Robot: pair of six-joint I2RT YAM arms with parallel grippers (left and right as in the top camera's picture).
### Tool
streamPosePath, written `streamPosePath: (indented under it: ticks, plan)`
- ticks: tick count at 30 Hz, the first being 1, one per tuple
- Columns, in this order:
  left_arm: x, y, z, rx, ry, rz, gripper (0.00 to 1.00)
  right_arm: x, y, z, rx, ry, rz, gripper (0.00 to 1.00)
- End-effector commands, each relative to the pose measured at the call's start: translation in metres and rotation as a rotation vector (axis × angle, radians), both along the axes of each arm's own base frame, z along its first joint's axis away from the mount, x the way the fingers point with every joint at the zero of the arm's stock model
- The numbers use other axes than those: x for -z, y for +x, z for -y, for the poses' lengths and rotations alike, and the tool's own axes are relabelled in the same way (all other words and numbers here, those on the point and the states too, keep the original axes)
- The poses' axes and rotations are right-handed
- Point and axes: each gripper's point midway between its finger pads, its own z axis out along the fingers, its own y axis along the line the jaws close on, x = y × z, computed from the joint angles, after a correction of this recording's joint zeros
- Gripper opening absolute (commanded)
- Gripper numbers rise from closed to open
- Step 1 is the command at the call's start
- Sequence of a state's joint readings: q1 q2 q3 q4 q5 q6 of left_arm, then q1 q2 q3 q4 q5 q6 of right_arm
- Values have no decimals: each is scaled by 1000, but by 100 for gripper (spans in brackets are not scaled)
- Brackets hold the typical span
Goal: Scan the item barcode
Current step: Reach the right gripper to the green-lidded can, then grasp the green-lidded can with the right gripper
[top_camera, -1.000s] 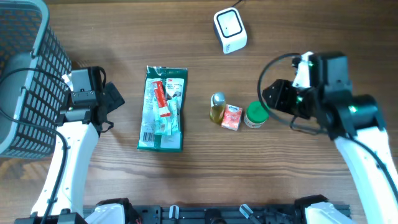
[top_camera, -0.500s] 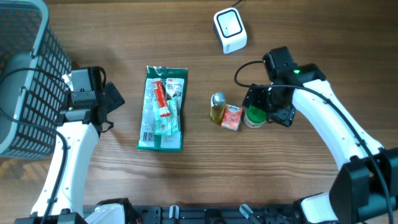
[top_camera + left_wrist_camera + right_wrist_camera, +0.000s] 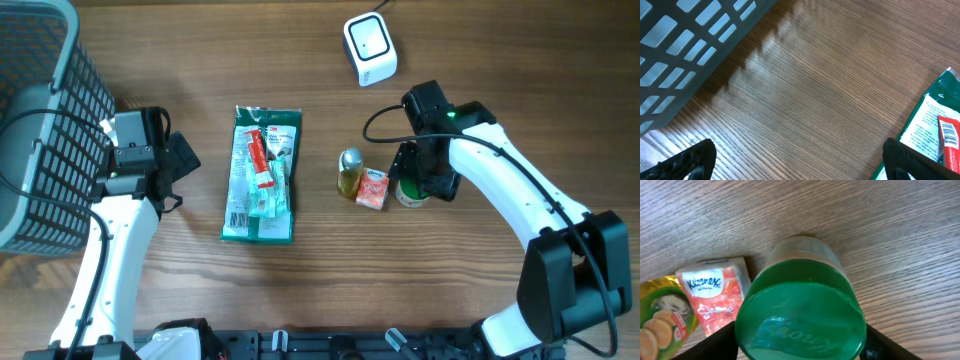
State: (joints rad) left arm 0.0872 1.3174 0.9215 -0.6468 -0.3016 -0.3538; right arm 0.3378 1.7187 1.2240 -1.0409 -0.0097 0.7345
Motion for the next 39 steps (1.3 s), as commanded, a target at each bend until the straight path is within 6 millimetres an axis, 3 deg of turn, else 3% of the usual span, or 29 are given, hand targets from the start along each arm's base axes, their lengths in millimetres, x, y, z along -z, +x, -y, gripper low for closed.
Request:
streamPosePath:
  ticks: [1, 7, 8, 11, 12, 17, 21, 25, 30, 32, 35, 39]
  plan:
    - [3, -1, -2, -4, 2, -9, 100, 2, 4, 3, -35, -30, 4, 67]
    - [3, -1, -2, -4, 2, -9, 100, 2, 2, 4, -392, -43, -4, 67]
    - [3, -1, -2, -4, 2, -9, 100, 2, 1, 5, -429, -49, -8, 70]
    - [3, -1, -2, -4, 2, -9, 100, 2, 1, 6, -406, -55, -8, 96]
    - [3, -1, -2, -4, 2, -9, 100, 2, 1, 6, -377, -54, -7, 100]
    - [3, -1, -2, -4, 2, -9, 100, 3, -1, 6, -257, -51, -13, 100]
    - [3, -1, -2, -4, 2, -9, 100, 18, -3, 7, -235, -49, -4, 100]
    - [3, -1, -2, -4, 2, -9, 100, 21, 2, 6, -161, -42, 21, 100]
    - [3, -1, -2, -4, 2, -9, 100, 21, 1, 15, -2, -86, 19, 83]
    - [3, -1, -2, -4, 2, -9, 100, 21, -2, 17, 35, -94, 9, 81]
    - [3, -1, -2, -4, 2, -9, 100, 21, -2, 17, 36, -94, 9, 79]
    - [3, -1, -2, -4, 2, -9, 100, 21, -1, 18, 6, -100, 14, 65]
